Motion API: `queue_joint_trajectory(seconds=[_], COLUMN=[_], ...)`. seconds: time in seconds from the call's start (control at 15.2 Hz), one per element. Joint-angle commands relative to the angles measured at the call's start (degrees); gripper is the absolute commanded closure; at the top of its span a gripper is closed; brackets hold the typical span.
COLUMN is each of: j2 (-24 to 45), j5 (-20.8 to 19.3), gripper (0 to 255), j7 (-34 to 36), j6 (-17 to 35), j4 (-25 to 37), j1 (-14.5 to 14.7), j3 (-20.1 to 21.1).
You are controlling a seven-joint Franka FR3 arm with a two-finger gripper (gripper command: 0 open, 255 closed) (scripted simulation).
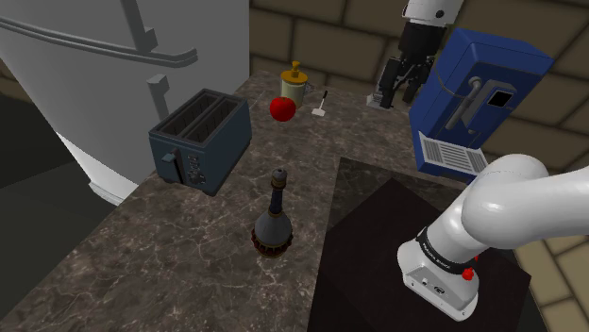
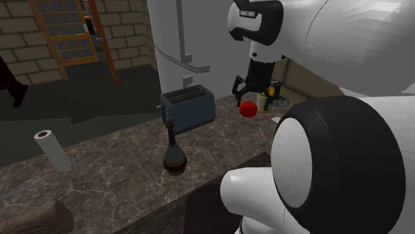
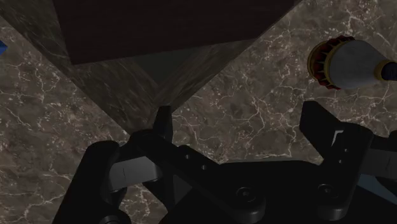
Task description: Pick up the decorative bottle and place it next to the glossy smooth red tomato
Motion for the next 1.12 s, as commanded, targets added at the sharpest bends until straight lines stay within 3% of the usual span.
queue_joint_trajectory(seconds=[0.0,0.59,1.06], j2=[0.0,6.0,12.95], j5=[0.0,5.08,6.8], gripper=[0,0,0], j7=[0.0,3.37,6.22], j6=[0.0,9.22,16.18], j4=[0.0,0.32,3.03], j1=[0.0,7.24,11.8], j3=[0.0,10.5,18.74])
